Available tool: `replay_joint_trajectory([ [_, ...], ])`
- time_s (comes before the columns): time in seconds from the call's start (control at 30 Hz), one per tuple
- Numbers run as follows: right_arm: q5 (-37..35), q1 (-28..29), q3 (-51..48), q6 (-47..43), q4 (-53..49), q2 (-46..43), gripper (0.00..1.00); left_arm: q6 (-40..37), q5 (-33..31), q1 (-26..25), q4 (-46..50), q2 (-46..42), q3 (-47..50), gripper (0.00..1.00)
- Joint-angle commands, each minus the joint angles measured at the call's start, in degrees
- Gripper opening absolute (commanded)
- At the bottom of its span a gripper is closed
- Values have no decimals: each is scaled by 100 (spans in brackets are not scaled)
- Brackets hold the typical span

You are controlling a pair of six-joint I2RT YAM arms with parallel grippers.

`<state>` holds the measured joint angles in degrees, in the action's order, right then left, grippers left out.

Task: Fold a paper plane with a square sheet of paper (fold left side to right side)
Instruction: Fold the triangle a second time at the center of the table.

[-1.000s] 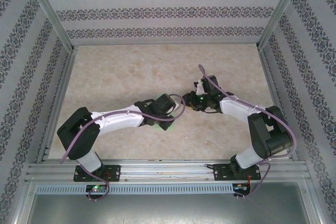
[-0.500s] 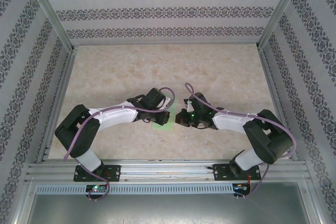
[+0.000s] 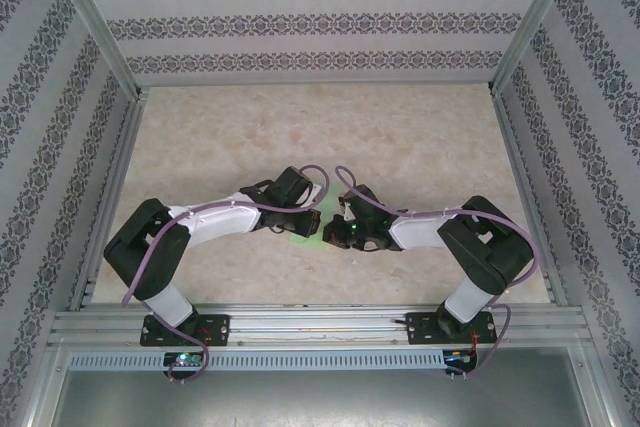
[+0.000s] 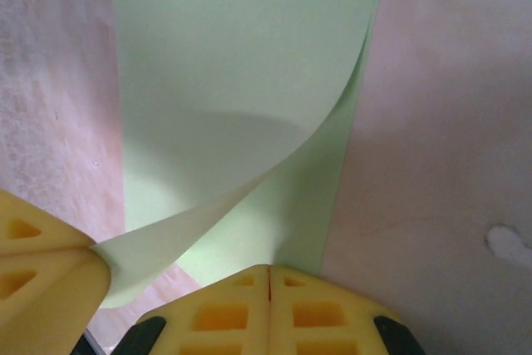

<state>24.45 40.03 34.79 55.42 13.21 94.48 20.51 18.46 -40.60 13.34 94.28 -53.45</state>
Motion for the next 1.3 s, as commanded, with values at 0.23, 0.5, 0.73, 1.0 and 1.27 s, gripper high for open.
replay_joint_trajectory([
  [0.23,60,-198,4,-267,-457,37,0,-232,484,319,-227,-178,149,0],
  [0.5,358,-492,299,-937,-1087,217,0,-503,767,478,-279,-34,43,0],
  [0.73,416,-643,478,-1337,-1359,312,0,-704,898,588,-288,142,-17,0],
  [1.0,445,-702,709,-1593,-1633,413,0,-777,1029,789,-466,360,-43,0],
  [1.27,517,-705,733,-1604,-1646,448,0,-785,1142,950,-705,521,-56,0],
])
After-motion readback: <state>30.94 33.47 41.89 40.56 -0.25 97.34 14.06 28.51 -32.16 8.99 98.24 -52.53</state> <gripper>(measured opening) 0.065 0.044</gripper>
